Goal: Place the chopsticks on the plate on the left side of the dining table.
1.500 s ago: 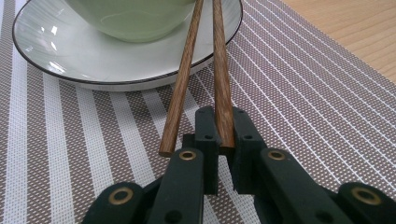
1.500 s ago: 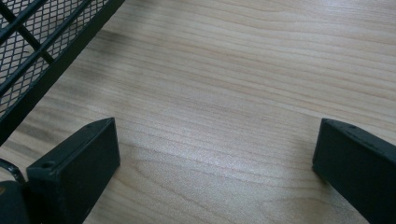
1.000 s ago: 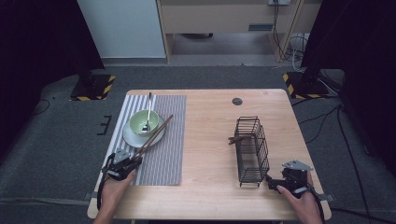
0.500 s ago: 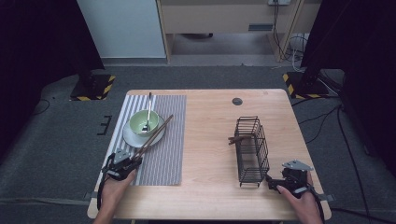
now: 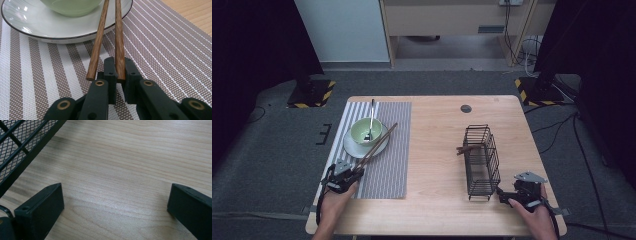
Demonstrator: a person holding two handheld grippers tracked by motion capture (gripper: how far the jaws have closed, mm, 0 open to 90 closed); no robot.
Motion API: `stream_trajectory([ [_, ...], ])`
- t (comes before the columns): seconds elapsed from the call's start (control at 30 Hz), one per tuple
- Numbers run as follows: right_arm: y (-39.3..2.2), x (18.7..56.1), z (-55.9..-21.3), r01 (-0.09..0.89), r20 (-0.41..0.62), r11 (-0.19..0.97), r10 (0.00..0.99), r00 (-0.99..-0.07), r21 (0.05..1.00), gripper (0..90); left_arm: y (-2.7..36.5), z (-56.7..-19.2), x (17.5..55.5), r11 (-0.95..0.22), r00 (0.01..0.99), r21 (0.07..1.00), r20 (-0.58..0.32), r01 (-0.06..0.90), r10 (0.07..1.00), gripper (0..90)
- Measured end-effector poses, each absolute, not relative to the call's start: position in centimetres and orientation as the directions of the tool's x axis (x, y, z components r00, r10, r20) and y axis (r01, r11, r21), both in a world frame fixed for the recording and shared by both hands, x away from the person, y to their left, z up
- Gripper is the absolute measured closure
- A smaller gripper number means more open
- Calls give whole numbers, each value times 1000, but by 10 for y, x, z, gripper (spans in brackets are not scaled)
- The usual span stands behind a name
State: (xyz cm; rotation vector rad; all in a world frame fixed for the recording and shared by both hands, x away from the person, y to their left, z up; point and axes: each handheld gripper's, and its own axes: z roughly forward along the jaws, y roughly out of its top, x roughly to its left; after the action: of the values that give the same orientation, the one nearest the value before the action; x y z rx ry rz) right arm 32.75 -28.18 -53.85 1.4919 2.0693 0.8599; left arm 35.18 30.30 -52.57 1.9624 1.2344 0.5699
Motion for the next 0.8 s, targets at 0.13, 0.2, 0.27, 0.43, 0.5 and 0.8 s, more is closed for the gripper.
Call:
stream_trajectory([
  [0.13, -282, 328, -538, 671, 2, 222, 948, -317, 708, 8, 303, -526, 352, -265, 437, 777, -15, 572, 899, 824],
  [0.2, -282, 328, -538, 671, 2, 223, 948, -317, 708, 8, 303, -526, 352, -269, 439, 776, -12, 571, 898, 824],
  [0.27, -282, 328, -538, 671, 2, 223, 948, -317, 708, 8, 302, -526, 352, -272, 439, 774, -9, 571, 898, 823],
  [0.43, -282, 328, -538, 671, 2, 222, 948, -317, 707, 8, 301, -527, 352, -272, 437, 774, -7, 572, 899, 822],
  [0.5, -282, 328, -538, 671, 2, 223, 948, -317, 707, 8, 301, -527, 352, -273, 437, 774, -6, 572, 899, 821],
  [0.8, -282, 328, -538, 671, 2, 223, 948, -317, 708, 8, 301, -527, 352, -273, 436, 775, -4, 570, 900, 819],
])
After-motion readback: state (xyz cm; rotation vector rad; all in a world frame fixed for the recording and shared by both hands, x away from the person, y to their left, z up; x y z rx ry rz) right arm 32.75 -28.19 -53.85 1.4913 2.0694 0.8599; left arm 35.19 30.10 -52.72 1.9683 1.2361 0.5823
